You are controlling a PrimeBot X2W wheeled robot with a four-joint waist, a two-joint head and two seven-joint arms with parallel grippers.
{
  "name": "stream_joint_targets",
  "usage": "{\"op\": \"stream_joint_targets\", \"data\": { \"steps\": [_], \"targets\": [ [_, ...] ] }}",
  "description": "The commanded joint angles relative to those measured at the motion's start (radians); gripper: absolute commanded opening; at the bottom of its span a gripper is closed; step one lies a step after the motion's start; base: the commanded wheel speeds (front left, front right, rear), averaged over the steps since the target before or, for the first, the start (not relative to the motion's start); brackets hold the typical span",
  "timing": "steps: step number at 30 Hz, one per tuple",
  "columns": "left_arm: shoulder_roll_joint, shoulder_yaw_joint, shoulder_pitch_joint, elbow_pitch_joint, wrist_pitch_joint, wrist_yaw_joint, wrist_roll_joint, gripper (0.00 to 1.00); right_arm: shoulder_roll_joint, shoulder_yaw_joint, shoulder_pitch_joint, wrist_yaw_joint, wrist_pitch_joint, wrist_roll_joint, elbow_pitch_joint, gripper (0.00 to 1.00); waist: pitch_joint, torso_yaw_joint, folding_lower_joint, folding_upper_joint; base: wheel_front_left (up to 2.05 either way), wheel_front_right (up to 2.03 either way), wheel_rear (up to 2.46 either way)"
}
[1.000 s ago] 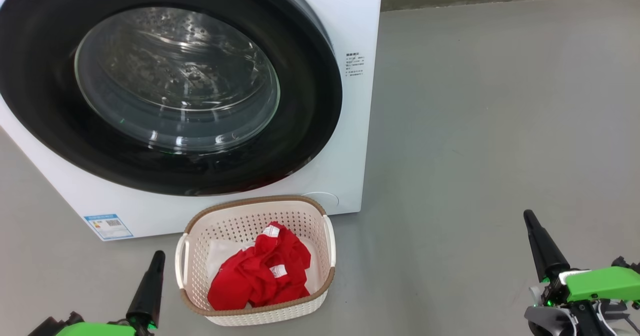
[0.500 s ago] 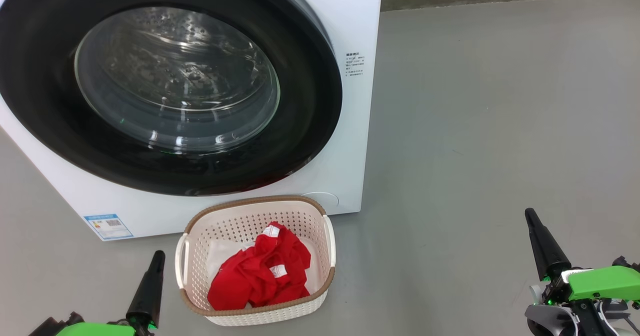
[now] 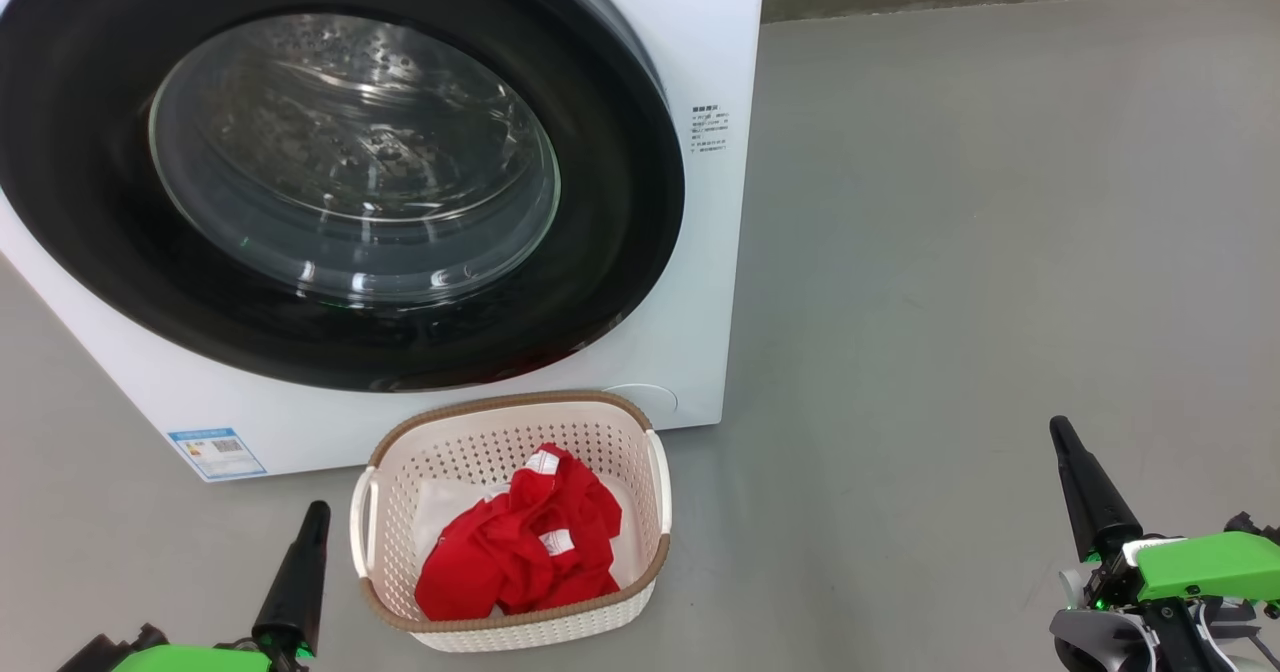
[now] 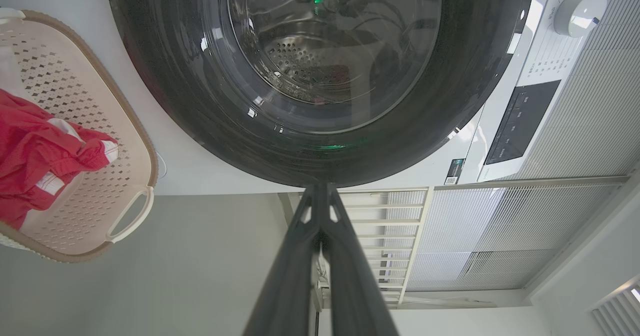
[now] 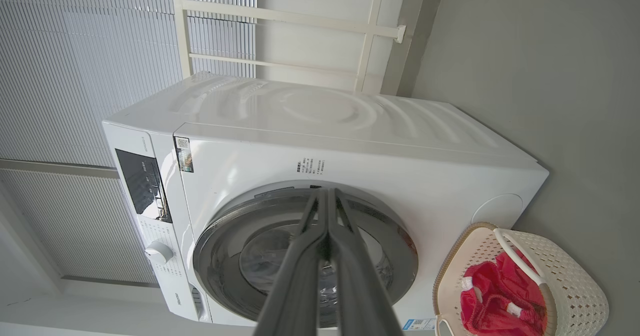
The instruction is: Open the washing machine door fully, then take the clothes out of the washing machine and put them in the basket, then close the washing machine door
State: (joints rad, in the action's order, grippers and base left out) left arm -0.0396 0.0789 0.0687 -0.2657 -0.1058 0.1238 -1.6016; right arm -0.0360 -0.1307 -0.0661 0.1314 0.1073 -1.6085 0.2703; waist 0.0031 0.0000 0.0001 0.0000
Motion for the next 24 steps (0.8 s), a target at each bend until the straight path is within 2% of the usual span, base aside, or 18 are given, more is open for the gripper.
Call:
{"op": "stream_joint_targets", "data": {
  "steps": [1, 24],
  "targets": [
    [-0.011, 0.035, 0.039, 0.02, -0.008, 0.007, -0.007, 0.0, -0.014, 0.017, -0.042, -0.001, 0.006, 0.0, -0.026, 0.0, 0.0, 0.0, 0.0, 0.0, 0.0, 0.0, 0.0],
    [-0.011, 0.035, 0.039, 0.02, -0.008, 0.007, -0.007, 0.0, -0.014, 0.017, -0.042, -0.001, 0.006, 0.0, -0.026, 0.0, 0.0, 0.0, 0.0, 0.0, 0.0, 0.0, 0.0]
  ]
}}
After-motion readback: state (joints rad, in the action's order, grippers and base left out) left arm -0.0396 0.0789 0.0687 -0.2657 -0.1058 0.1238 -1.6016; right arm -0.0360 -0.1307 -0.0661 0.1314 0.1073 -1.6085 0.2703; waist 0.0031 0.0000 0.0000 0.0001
